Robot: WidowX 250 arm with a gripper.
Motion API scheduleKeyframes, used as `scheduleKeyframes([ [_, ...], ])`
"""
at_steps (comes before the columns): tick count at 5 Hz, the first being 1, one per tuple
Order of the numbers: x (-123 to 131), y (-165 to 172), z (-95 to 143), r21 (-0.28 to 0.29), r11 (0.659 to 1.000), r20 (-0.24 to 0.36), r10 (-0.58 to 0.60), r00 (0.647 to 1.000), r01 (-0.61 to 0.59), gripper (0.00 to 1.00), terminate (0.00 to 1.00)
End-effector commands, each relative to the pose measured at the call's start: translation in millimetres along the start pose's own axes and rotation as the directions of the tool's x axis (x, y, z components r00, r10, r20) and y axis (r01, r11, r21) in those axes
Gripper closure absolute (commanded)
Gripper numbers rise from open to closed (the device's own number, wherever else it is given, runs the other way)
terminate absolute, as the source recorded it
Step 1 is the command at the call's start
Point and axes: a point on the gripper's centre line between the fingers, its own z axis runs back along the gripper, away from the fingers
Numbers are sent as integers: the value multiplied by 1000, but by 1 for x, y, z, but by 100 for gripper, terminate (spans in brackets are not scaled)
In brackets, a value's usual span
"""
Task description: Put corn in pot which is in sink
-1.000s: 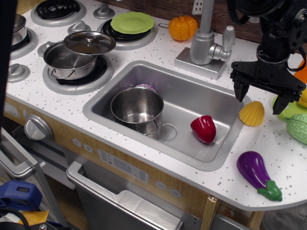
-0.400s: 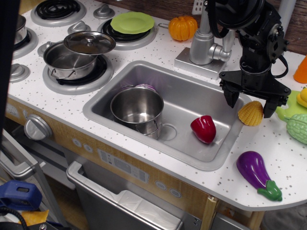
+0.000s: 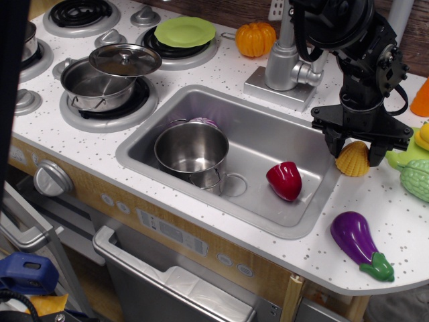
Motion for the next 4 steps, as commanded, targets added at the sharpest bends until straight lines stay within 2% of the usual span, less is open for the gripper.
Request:
scheduleKeyframes([
  [1,5,-2,5,-2,1000,38,7,999,-7,0,0],
  [2,11,1,16,22,1000,15,-14,1000,13,0,0],
  [3,16,4,41,123,990,-33,-67,997,71,0,0],
  [4,15,9,54,236,964,-47,-116,992,124,0,0],
])
